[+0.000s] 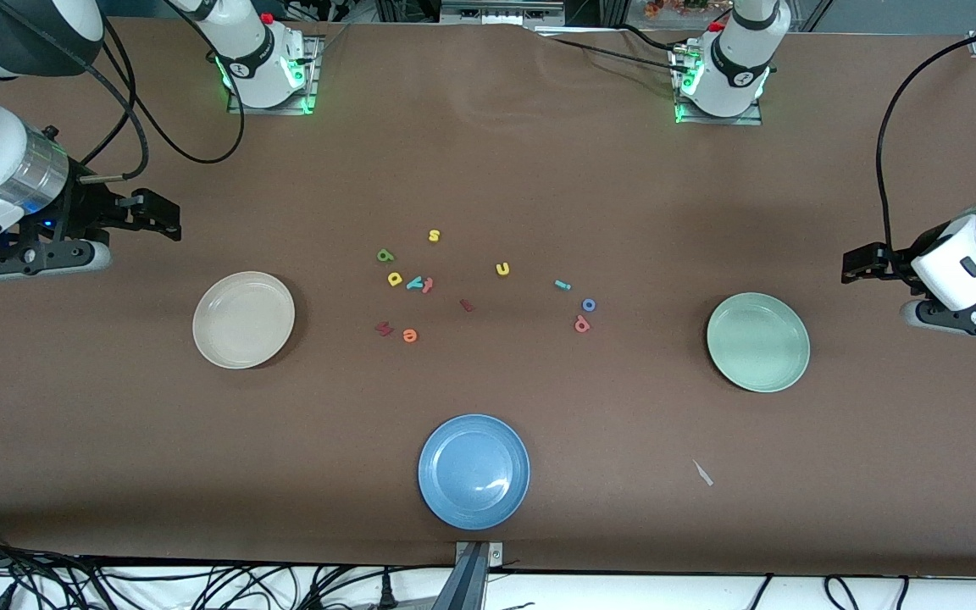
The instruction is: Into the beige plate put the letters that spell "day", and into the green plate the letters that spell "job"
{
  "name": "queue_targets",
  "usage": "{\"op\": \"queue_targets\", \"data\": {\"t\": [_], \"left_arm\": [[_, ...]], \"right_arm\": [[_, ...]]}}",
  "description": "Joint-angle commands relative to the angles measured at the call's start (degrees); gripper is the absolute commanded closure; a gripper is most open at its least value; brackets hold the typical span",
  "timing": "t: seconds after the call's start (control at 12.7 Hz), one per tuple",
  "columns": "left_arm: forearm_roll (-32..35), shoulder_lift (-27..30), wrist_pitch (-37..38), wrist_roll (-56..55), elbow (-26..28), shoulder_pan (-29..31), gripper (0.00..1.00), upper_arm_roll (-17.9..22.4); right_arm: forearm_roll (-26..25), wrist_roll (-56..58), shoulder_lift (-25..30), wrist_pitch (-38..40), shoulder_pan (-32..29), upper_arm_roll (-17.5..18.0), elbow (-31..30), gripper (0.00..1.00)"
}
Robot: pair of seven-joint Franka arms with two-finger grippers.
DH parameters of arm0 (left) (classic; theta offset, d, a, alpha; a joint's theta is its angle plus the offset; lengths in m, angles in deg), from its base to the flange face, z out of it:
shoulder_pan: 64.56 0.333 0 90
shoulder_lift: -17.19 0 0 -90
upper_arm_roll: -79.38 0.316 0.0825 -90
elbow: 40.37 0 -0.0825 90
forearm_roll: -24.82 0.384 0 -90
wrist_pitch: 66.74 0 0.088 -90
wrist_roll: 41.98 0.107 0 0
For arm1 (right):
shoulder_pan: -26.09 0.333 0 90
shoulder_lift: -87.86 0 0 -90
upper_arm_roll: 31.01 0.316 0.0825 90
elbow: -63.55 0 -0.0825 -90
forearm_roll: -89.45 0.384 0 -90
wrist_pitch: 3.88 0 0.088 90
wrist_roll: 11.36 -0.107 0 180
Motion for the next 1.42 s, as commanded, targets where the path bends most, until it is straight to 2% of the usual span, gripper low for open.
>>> {"op": "queue_targets", "data": {"t": [0.0,1.34], "left_arm": [[-1.89,0.33,0.58,0.75,-0.36,0.01,0.0,0.15],[-1.89,-0.29,0.58,0.75,-0.18,-0.25,0.0,0.06]], "right_arm": [[1.05,-0.59,0.93,-0.54,-0.29,0.26,-0.82,0.0],[1.84,-0.59,0.76,-0.81,-0.2,0.43,-0.65,0.0]]}}
